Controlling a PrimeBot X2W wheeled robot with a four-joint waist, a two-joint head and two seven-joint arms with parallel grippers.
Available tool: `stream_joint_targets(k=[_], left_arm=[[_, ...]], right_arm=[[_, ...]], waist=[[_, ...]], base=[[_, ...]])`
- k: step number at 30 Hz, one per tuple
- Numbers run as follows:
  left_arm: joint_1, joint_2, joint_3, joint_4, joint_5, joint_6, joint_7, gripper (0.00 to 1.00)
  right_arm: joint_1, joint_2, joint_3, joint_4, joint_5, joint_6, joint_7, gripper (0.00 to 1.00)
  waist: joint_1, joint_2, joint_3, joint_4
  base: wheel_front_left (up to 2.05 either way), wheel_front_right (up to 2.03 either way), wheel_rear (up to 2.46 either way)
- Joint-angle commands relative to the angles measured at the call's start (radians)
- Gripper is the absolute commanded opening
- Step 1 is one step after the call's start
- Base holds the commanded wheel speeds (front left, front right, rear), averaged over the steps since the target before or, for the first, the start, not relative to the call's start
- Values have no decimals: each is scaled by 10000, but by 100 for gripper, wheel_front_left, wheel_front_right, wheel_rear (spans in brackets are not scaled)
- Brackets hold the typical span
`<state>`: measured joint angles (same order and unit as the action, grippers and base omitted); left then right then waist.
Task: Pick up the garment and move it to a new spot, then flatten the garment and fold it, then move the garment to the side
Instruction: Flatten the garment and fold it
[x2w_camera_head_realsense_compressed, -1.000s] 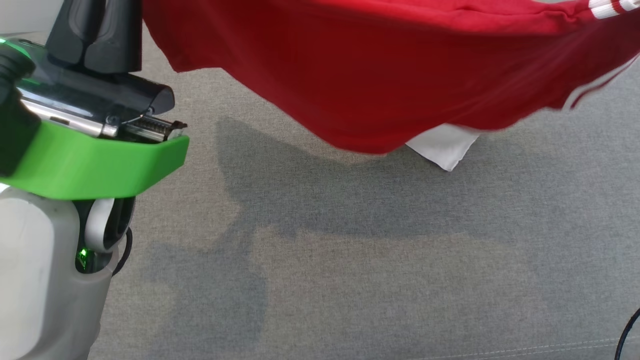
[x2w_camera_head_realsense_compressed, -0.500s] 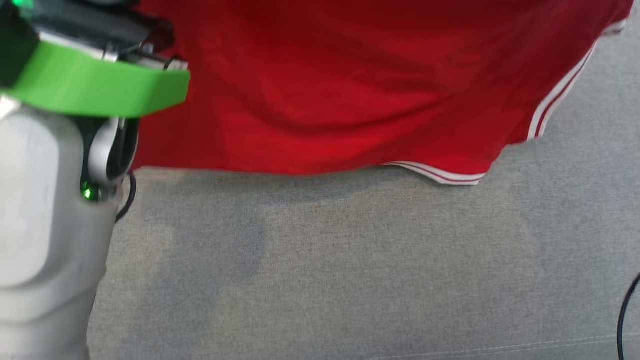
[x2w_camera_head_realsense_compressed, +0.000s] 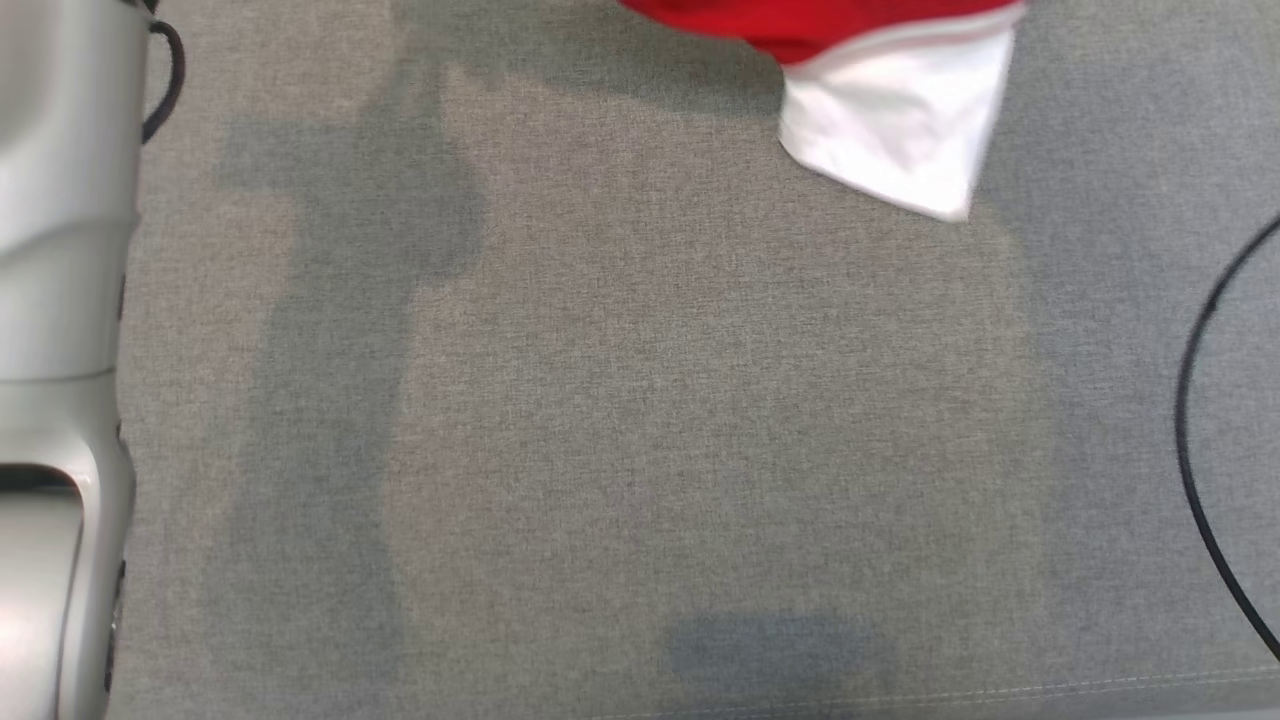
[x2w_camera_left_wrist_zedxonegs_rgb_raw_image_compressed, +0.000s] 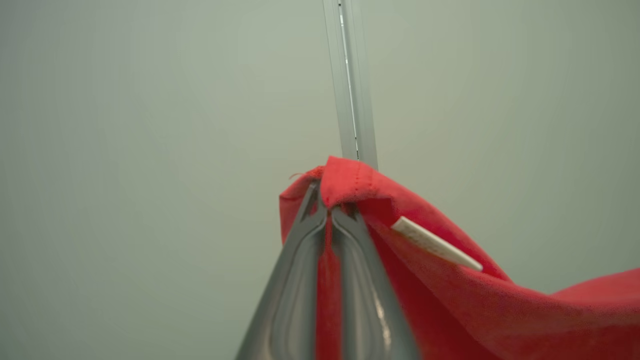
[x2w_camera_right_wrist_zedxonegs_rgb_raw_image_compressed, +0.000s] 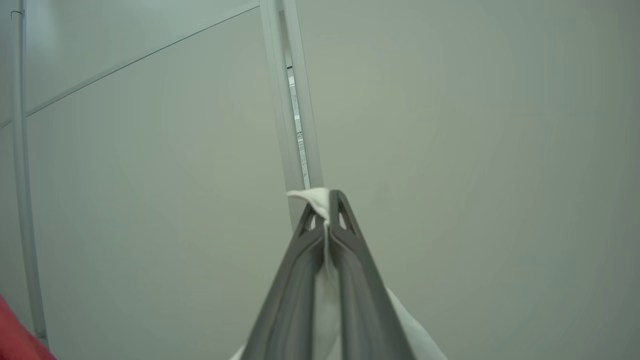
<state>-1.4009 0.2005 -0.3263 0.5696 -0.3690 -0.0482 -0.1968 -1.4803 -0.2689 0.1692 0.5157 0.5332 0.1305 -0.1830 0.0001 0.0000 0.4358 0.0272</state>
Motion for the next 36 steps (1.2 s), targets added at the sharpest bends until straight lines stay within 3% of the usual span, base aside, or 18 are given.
stream_joint_targets(k=[1,9,19,24,28,36], left_arm=[[-325,-31,89,583,-45,28,-139,0],[-1192,-427,821,3613,-1104,-271,-177,0],[-810,-788,878,5746,-1757,-692,-62,0],[71,-983,926,6155,-2130,-787,-375,0],[1378,-1181,867,6134,-2404,-823,-621,0],[4591,-963,797,4017,-2103,-829,-673,0]], right_arm=[[-484,81,320,390,-71,1,-241,0],[-1808,952,1041,2925,465,3,-774,0],[-596,1257,2147,4397,1528,3,-830,0],[711,1009,2511,4258,2076,3,-839,0],[2626,800,2441,3450,2764,3,-844,0],[6856,434,2022,925,3308,3,-836,0]], waist=[[-1,0,-11,-79],[-1,0,38,-395],[-1,0,354,-539],[-1,0,462,-493],[-1,0,433,-429],[-1,0,-204,-436]], base=[[0,0,0],[0,0,0],[0,0,0],[0,0,0],[0,0,0],[0,0,0]])
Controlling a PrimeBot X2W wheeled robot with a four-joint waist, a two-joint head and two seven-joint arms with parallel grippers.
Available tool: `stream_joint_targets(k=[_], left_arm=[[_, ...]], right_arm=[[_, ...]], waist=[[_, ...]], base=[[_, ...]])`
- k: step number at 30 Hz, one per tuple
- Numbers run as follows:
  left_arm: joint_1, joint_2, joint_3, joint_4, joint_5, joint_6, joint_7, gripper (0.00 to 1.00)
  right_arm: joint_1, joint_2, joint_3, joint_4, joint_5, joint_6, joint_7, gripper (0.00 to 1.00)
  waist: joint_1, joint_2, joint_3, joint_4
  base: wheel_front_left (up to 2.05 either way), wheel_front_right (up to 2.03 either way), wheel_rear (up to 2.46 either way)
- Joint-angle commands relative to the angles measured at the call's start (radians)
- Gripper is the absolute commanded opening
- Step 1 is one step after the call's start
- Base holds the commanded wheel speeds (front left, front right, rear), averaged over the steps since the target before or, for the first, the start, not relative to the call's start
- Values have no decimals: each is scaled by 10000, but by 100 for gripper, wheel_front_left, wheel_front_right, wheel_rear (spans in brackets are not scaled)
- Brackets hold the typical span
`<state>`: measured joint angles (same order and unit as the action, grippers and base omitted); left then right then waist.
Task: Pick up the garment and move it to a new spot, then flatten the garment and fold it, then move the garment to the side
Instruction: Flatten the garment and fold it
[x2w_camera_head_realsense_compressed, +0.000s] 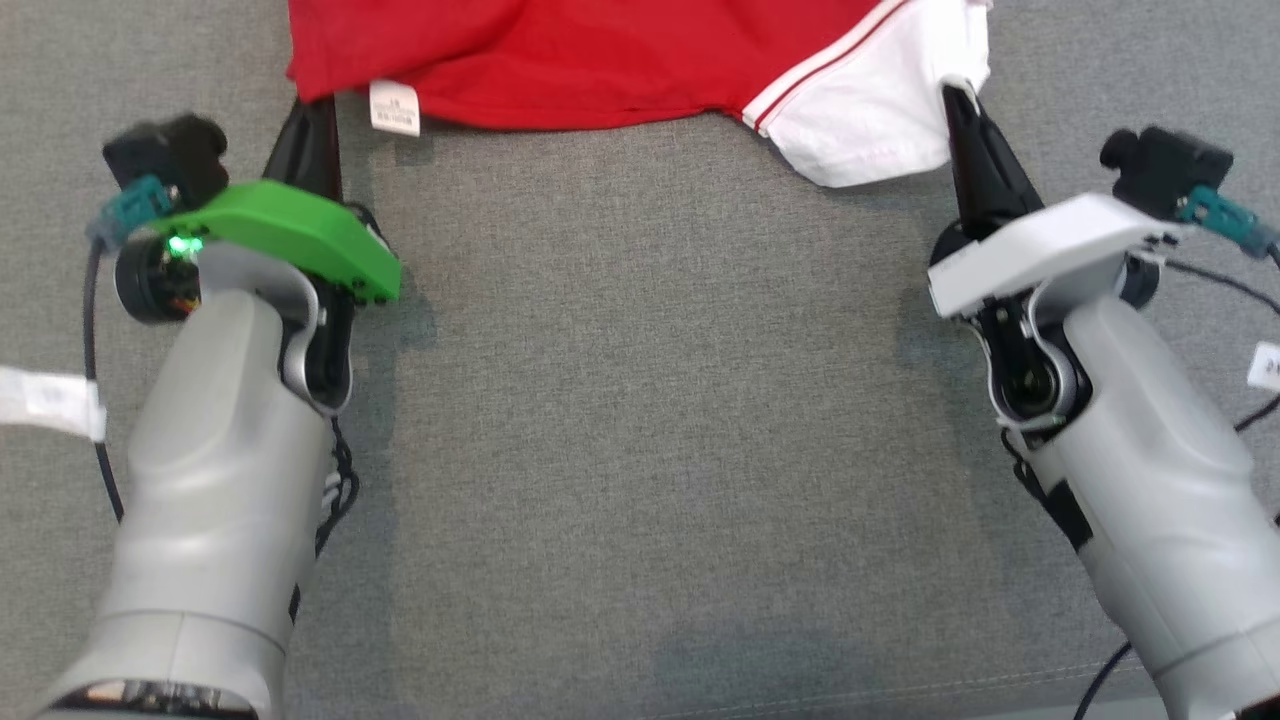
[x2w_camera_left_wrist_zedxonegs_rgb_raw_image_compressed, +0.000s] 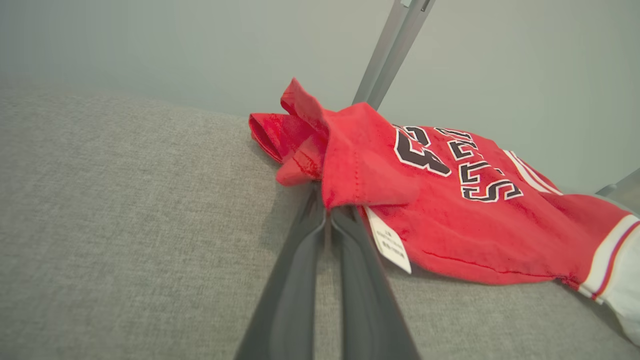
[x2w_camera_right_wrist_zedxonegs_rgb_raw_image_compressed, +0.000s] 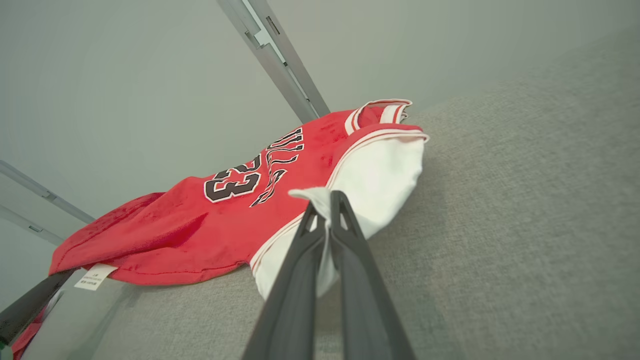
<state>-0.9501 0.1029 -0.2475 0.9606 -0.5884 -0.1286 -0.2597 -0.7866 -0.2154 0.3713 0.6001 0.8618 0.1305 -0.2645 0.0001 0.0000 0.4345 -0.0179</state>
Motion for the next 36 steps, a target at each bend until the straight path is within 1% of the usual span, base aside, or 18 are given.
stream_joint_targets(k=[1,6,8,10,13,15,17,20,25,30,31,32,36], left_arm=[[474,26,62,-222,169,-26,-40,0],[2584,220,333,-1677,501,-26,-41,0],[3391,309,305,-2153,506,-26,-41,0],[4142,534,184,-2499,502,-26,-39,0],[5119,850,44,-3324,447,-2,304,0],[5804,1031,0,-4061,428,159,688,0],[6476,1255,-2,-5002,431,423,1104,0],[7673,1558,109,-6600,320,993,1822,0],[9789,2019,410,-9423,177,2155,3015,0],[11459,2472,602,-11889,386,3209,4121,0],[11706,2556,642,-12297,422,3376,4303,0],[11706,2556,642,-12297,422,3376,4303,0],[12377,2738,691,-13493,627,3888,4847,0]], right_arm=[[444,-138,-131,-272,37,3,-21,0],[2986,-219,-798,-2055,32,3,-22,0],[3991,-309,-1021,-2612,-9,3,-20,0],[4823,-385,-1256,-3166,-124,3,-20,0],[5998,-529,-1592,-3926,-330,3,29,0],[6742,-558,-1824,-4525,-426,3,355,0],[7454,-549,-2190,-5195,-544,2,795,0],[8493,-379,-2757,-6204,-835,3,1774,0],[10089,-4,-3614,-7951,-1554,2,3777,0],[11306,495,-4665,-9549,-2340,0,5680,0],[11473,665,-4830,-9806,-2417,2,6031,0],[11473,665,-4830,-9806,-2417,2,6031,0],[11884,988,-5516,-10546,-3078,0,7160,0]], waist=[[-1,0,-314,31],[-1,0,-1064,39],[-1,0,-1426,44],[-1,0,-1792,50],[-1,0,-2182,100],[-1,0,-2393,142],[-1,0,-2548,169],[-1,0,-2772,131],[-1,0,-3136,23],[-1,0,-3367,18],[-1,0,-3399,23],[-1,0,-3399,23],[-1,0,-3435,41]], base=[[0,0,0],[0,0,0],[0,0,0],[0,0,0],[0,0,0],[0,0,0],[0,0,0],[0,0,0],[0,0,0],[0,0,0],[0,0,0],[0,0,0],[0,0,0]])
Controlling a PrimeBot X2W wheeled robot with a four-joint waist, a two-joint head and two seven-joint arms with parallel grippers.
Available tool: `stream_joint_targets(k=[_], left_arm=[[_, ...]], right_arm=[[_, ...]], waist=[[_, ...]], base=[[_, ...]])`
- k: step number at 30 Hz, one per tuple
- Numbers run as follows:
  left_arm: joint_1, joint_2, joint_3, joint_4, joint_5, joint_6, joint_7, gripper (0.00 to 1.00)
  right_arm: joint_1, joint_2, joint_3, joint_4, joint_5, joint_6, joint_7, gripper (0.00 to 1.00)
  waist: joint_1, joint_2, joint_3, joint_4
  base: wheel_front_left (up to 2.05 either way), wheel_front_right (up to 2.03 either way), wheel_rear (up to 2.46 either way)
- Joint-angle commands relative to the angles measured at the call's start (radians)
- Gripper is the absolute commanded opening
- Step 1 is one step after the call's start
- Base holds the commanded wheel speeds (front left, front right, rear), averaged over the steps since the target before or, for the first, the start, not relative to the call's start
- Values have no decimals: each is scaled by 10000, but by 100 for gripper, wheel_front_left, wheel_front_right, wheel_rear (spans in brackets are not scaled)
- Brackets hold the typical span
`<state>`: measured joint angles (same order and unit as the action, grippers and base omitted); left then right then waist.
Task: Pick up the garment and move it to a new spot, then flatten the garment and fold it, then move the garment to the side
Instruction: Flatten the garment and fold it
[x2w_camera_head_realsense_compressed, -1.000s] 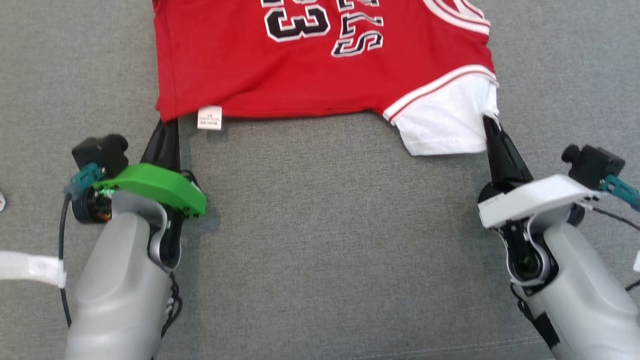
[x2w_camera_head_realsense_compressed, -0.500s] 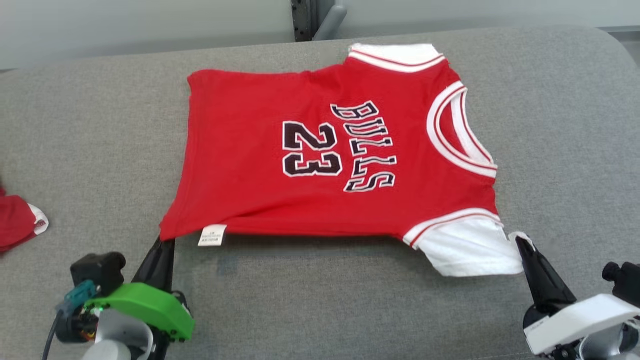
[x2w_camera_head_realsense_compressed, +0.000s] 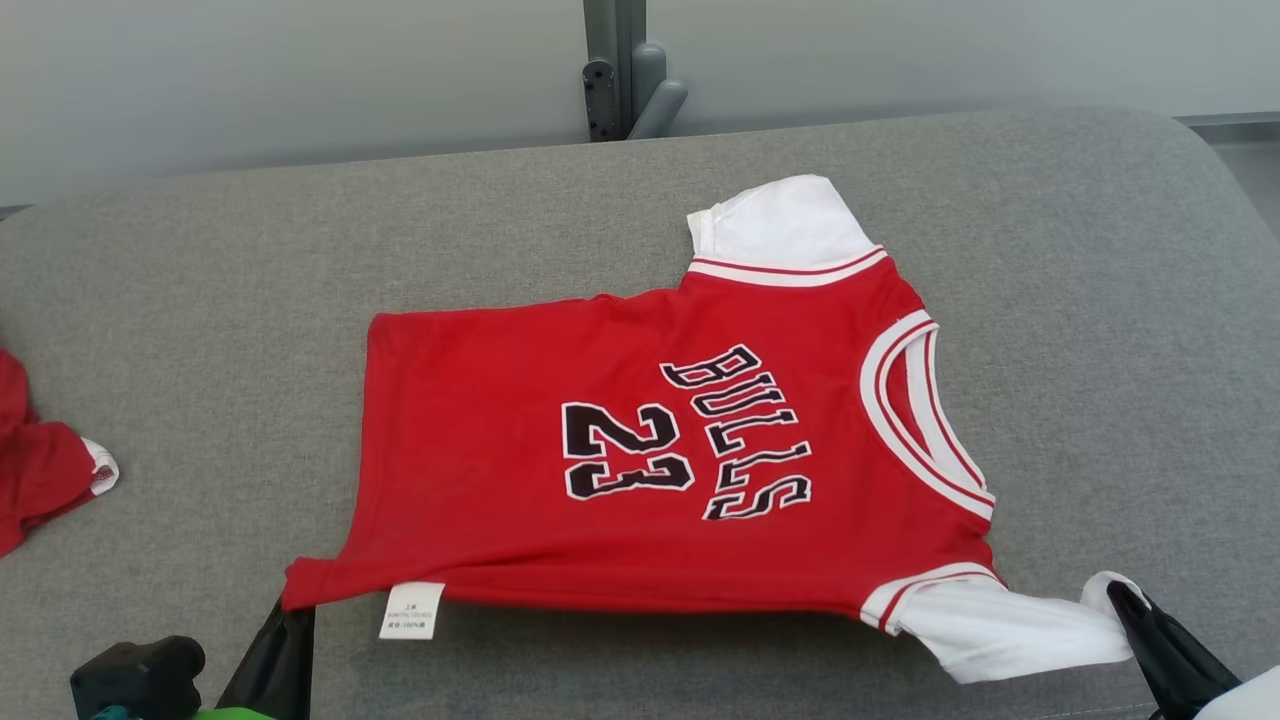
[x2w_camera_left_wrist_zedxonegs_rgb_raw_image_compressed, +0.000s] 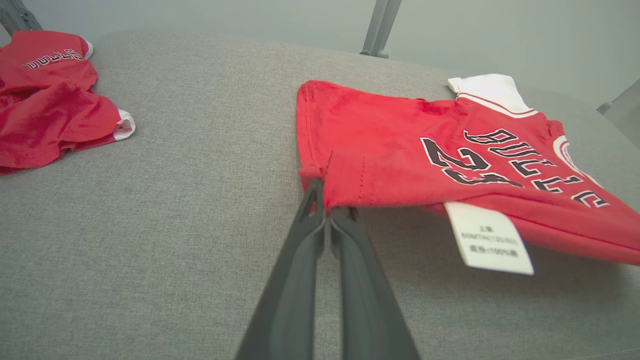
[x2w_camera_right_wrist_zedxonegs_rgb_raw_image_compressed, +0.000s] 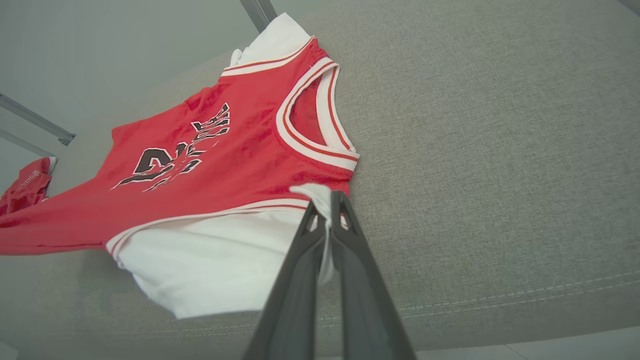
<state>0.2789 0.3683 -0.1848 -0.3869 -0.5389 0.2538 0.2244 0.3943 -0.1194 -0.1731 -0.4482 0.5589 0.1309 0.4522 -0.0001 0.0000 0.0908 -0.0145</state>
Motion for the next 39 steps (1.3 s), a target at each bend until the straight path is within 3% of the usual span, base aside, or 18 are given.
stream_joint_targets(k=[1,8,17,18,21,30,38,39], left_arm=[[167,111,79,-165,138,130,89,0],[-38,272,-50,-222,63,32,418,0],[-1358,372,-450,547,44,-508,723,0],[-1930,317,-481,912,-52,-636,793,0],[-2388,249,-484,1320,-141,-755,785,0],[-3042,-43,-624,2512,-474,-1045,669,0],[-3359,-255,-780,3259,-605,-1317,416,0],[-3446,-302,-774,3344,-594,-1360,318,11]], right_arm=[[14,108,-209,-195,-119,-4,123,0],[-414,342,-441,-321,-626,-4,1069,0],[-2435,-444,421,500,-406,-2,1593,0],[-3401,-917,764,967,-417,-2,1538,0],[-4370,-1362,1114,1598,-370,-8,1410,0],[-6222,-1927,2257,4002,153,-1,768,0],[-6776,-2254,2889,5024,380,-1,-416,0],[-6814,-2262,2958,5124,447,-2,-640,0]], waist=[[1,0,3,14],[1,0,102,-9],[1,0,1064,-109],[1,0,1555,-119],[1,0,2041,-133],[1,0,2862,55],[1,0,2951,183],[1,0,2941,192]], base=[[0,0,0],[0,0,0],[0,0,0],[0,0,0],[0,0,0],[0,0,0],[0,0,0],[0,0,0]])
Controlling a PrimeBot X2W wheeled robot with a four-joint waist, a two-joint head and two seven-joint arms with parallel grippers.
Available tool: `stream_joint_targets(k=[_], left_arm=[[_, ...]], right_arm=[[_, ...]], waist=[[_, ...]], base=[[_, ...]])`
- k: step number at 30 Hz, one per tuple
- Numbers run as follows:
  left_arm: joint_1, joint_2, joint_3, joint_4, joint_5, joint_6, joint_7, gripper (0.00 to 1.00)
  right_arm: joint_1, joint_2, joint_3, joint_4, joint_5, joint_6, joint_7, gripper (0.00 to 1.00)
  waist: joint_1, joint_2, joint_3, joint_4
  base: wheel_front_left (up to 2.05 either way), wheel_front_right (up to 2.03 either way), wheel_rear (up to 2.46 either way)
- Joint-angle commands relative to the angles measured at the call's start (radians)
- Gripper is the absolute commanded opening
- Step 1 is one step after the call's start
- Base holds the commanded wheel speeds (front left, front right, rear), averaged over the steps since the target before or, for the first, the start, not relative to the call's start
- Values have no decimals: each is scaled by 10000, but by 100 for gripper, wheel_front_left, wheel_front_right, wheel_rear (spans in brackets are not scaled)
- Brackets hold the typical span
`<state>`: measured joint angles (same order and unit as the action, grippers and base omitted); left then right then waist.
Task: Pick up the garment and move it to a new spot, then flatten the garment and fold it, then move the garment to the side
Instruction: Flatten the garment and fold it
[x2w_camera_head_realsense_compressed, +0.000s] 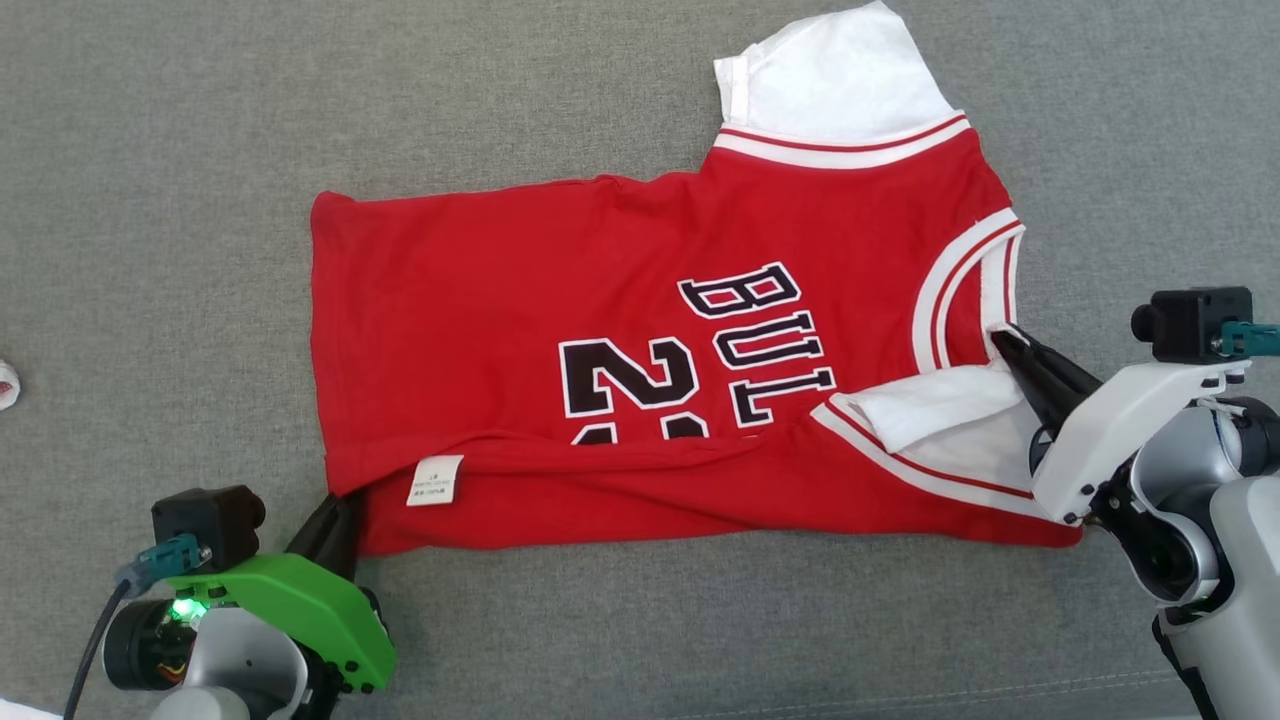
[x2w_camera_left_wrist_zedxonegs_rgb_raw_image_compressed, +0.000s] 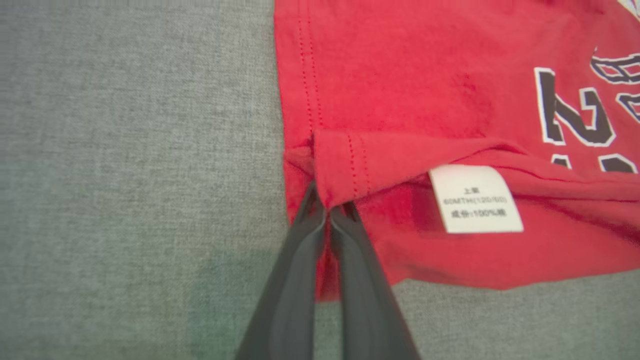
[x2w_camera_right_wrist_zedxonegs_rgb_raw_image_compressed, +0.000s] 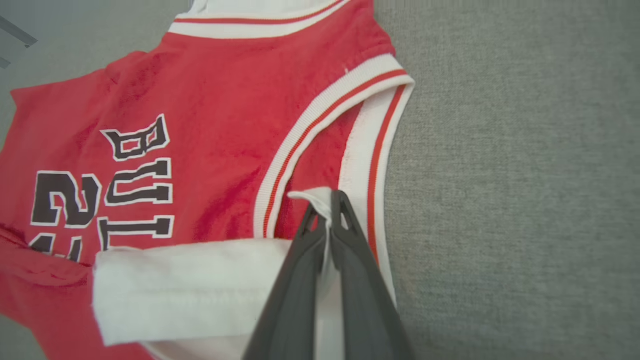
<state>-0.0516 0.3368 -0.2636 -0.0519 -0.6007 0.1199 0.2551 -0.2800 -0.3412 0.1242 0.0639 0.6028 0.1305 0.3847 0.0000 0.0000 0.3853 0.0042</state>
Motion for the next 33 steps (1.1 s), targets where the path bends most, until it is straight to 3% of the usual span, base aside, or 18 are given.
stream_joint_targets(k=[1,2,3,11,18,24,33], left_arm=[[-186,-30,-8,84,41,-46,-98,44],[-230,-107,-14,127,60,-53,-246,100],[-294,-204,20,147,77,-43,-444,100],[-712,-1086,373,348,287,131,-2702,100],[-1388,-1365,488,811,1178,322,-4631,100],[-1445,-1371,599,1102,2118,344,-5149,100],[-195,-1464,895,1118,2875,215,-5202,100]], right_arm=[[-93,-51,36,80,62,3,-228,0],[-102,-83,72,128,65,3,-504,37],[-64,-61,102,181,117,3,-763,100],[696,263,-690,276,-638,3,-3482,100],[865,955,-1496,166,-2352,3,-5806,100],[1256,1456,-1701,205,-3425,2,-6427,100],[2047,1862,-1645,399,-3928,2,-6513,100]], waist=[[0,0,-39,12],[0,0,-70,17],[0,0,-105,18],[0,0,-657,168],[0,0,-1085,82],[0,0,-1573,-41],[0,0,-2329,-206]], base=[[0,0,0],[0,0,0],[0,0,0],[0,0,0],[0,0,0],[0,0,0],[0,0,0]])
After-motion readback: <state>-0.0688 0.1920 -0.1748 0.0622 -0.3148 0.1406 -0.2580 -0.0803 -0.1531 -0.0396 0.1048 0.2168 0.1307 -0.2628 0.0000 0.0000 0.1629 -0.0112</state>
